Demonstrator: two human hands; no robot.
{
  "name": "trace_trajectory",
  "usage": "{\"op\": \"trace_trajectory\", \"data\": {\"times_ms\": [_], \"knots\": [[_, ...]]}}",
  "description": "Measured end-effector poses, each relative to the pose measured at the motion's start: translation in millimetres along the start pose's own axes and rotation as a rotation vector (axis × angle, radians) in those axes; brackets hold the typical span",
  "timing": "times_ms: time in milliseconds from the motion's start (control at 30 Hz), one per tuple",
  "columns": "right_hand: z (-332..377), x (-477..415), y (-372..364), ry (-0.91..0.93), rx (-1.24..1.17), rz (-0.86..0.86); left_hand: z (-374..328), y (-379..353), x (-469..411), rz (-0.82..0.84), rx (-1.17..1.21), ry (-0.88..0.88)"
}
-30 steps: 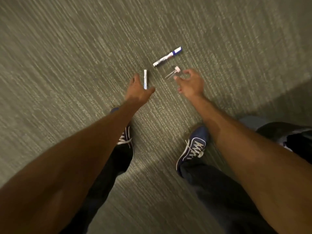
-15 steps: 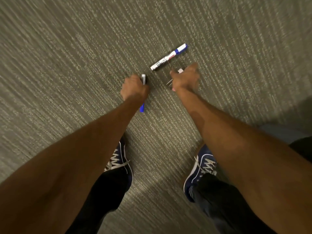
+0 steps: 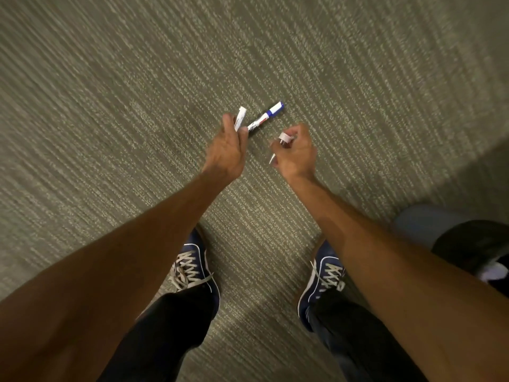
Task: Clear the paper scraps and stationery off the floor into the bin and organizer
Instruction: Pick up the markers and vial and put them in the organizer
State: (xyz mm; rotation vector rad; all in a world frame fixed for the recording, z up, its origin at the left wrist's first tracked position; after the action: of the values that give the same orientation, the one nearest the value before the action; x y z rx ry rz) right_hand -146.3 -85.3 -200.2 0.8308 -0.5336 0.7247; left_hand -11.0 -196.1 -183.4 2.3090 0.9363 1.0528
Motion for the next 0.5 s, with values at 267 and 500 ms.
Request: {"op": "trace_trajectory", "data": {"times_ms": [267,500], "knots": [[-17.4,1.9,20.2,-0.039,-0.342,0.049,-27.8,-30.9,-45.3,0.121,-0.1,0.017],[-52.6,-3.7,28.7,-0.108,-0.524,0.078,-12.6,-69.0,-76.4,0.144,-0.339,0.037]]}}
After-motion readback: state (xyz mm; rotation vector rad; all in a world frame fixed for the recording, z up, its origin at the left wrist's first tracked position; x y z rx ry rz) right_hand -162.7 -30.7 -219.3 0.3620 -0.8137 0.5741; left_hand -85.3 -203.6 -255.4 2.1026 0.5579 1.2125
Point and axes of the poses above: each hand's wrist, its own x-axis away from the middle knuckle, its own y-axis out of the back of the hand, z = x × y, the point moved 8 cm from there along -x, towards the middle knuckle, and after that the axes turned 1 degree about -y, right-handed, at the moved point
